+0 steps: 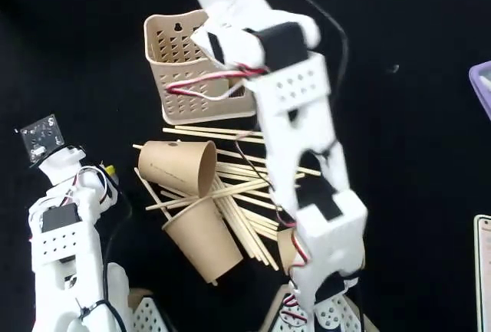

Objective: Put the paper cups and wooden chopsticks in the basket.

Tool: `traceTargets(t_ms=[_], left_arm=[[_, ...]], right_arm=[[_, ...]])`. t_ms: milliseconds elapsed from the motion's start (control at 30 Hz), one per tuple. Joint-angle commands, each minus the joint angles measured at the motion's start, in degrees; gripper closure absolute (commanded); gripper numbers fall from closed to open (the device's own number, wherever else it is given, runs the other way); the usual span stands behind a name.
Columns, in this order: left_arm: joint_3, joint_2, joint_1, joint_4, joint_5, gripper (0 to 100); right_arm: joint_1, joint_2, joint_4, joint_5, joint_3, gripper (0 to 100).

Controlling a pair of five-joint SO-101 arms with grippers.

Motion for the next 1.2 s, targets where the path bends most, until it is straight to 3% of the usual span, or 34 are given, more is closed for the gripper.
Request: traceTargets(t_ms=[0,233,467,800,967,1167], left_arm=[[-1.01,-0.35,-0.22,-0.97,0.53,80],[-0.92,-0.35,-0.22,-0.97,0.53,80],[-0.92,-0.35,-0.22,-0.97,0.53,80],[-1.1,-0.35,-0.31,-0.97,0.53,80],[-1.19,-0.35,-0.31,-0.97,0.53,80],[-1.1,-0.35,-0.31,-1.05,0.53,80]], right_arm=[[1.05,-9.63,5.45,-0.18,-2.42,77.6],[12.4,-15.87,10.99,-9.76,2.42,77.6],[21.45,-31.52,10.9,-9.76,38.99,77.6],[29.1,-55.16,10.9,5.63,81.98,77.6],[34.46,-52.53,10.81,12.4,90.86,77.6],[36.92,-47.25,10.81,13.71,93.76,77.6]])
